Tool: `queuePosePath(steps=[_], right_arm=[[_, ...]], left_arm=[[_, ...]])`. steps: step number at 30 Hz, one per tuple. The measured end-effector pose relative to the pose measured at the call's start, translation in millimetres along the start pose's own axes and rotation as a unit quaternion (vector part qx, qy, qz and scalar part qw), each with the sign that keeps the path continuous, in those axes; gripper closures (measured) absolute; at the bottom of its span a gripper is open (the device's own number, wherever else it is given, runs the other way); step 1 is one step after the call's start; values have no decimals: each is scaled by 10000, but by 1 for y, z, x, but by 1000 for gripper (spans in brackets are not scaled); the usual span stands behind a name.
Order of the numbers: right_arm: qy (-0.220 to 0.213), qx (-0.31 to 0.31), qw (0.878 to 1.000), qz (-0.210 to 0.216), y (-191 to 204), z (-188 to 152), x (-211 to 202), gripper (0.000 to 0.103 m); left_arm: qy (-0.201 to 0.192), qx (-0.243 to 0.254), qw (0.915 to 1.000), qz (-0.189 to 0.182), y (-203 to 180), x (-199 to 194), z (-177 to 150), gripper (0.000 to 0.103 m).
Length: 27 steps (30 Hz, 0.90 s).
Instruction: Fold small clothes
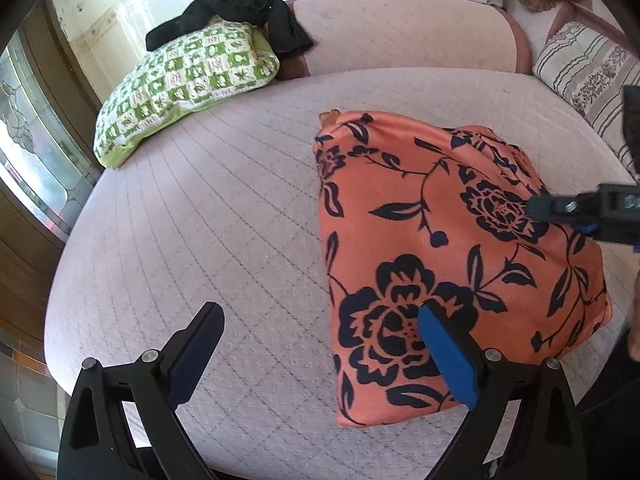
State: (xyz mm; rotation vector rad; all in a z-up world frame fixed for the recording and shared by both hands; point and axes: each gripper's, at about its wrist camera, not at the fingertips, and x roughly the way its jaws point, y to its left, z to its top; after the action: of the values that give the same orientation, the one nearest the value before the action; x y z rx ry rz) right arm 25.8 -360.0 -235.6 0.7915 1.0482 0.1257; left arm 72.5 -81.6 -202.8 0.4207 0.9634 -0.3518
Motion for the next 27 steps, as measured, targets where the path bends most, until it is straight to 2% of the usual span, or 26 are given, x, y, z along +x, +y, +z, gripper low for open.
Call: queuePosePath(steps=[3, 6, 8, 13, 16, 18, 21, 23, 27], right_arm=[[79, -92, 9998, -156, 0, -1, 6, 68], [-70, -355, 9991, -238, 10, -4, 1, 81], [-222, -586, 9971, -421, 19, -7, -2, 85], [-860, -1205, 9862, -746, 46, -19, -20, 87], [-1070, -1459, 9811, -687, 56, -23, -28, 87], [-961, -1486, 9813, -763, 55, -22, -21, 87], [-469, -1058, 9903, -766, 38, -15, 1, 87], [-486, -943, 9921, -665, 36, -14, -2, 87], [-1219, -1118, 9845, -583, 48, -21, -41, 88]], left_arm=[[102, 2, 9999, -38, -4, 5, -5, 5], [184, -148, 9996, -145, -2, 7, -9, 5], [203, -190, 9995, -164, 1, 7, -7, 5], [132, -218, 9996, -74, 3, 3, -5, 5], [118, -210, 9997, -91, 2, 4, -5, 5], [149, -161, 9997, -75, -1, 8, -7, 5], [191, -147, 9996, -113, -4, 12, -11, 5], [181, -179, 9996, -130, -2, 10, -10, 5], [69, -128, 9997, -181, -1, -1, -7, 5]])
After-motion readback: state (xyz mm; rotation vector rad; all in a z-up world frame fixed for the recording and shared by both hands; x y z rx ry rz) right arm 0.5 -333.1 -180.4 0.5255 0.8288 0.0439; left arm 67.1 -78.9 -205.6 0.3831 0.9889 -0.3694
